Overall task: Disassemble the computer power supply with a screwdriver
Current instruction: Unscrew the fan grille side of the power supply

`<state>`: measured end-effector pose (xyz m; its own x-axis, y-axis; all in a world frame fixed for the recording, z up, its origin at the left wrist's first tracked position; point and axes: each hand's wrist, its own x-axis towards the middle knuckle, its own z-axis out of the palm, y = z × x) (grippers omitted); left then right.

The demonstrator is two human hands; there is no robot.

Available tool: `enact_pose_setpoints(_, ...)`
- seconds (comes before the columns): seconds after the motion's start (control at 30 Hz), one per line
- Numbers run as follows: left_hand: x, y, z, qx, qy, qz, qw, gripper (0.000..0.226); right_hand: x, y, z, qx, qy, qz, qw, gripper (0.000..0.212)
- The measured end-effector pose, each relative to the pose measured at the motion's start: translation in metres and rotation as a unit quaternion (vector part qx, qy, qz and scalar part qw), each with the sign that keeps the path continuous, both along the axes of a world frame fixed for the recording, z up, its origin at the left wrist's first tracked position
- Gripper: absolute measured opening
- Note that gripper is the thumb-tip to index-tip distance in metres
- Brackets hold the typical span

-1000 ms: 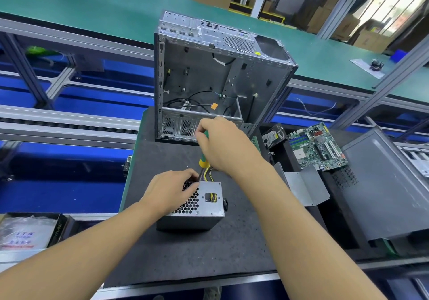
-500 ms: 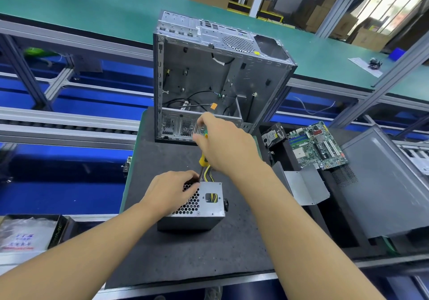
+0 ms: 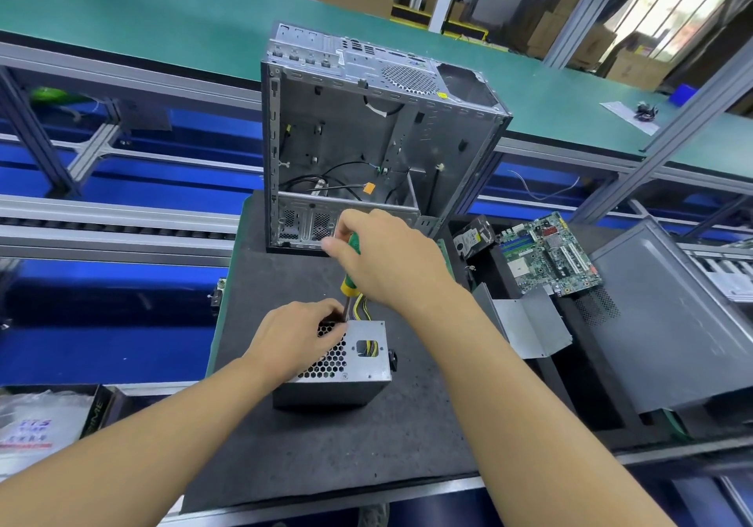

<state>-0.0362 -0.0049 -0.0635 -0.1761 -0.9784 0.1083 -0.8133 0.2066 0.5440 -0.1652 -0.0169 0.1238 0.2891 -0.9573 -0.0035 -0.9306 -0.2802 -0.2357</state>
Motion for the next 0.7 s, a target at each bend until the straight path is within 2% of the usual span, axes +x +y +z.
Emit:
enact_pose_setpoints(0.07,-0.0004,0.0006,0.0002,-0.001,0.0,0.002,1.0,0.018,0.0007,-0.0013,-0.0007,0.017,-0.043,0.013,0.999,0.013)
enact_pose_setpoints(0.13,-0.001,0.0007,0.0006,-0.001,0.006,0.006,1.0,0.016,0.0009,-0.0017,0.0004,0.055,-0.076,0.02,0.995,0.021)
enact_pose_setpoints(0.23,-0.0017,0.0009,0.0018,-0.001,0.008,0.007,1.0,0.015,0.0003,-0.0007,0.0024,0.088,-0.077,0.02,0.993,0.03)
enact_pose_setpoints(0.3,-0.002,0.0007,0.0024,0.0,0.008,0.007,1.0,0.015,0.0002,0.0004,0.0019,0.087,-0.079,0.016,0.993,0.025)
enact_pose_setpoints(0.37,-0.0014,0.0007,0.0028,0.001,0.005,0.004,1.0,0.015,0.0017,0.0012,0.001,0.048,-0.063,0.01,0.997,0.013)
enact_pose_setpoints(0.47,-0.0008,0.0002,0.0023,0.006,0.01,0.003,1.0,0.016,0.0021,0.0011,-0.001,-0.004,-0.033,0.008,0.999,0.021)
enact_pose_setpoints(0.53,-0.0011,-0.0001,0.0022,0.004,0.006,0.002,1.0,0.018,0.0018,-0.0002,-0.0027,-0.013,-0.036,0.019,0.999,0.018)
enact_pose_setpoints(0.7,-0.0012,0.0,0.0021,-0.008,0.011,0.0,1.0,0.017,0.0028,-0.0002,-0.0009,0.039,-0.087,0.024,0.995,0.035)
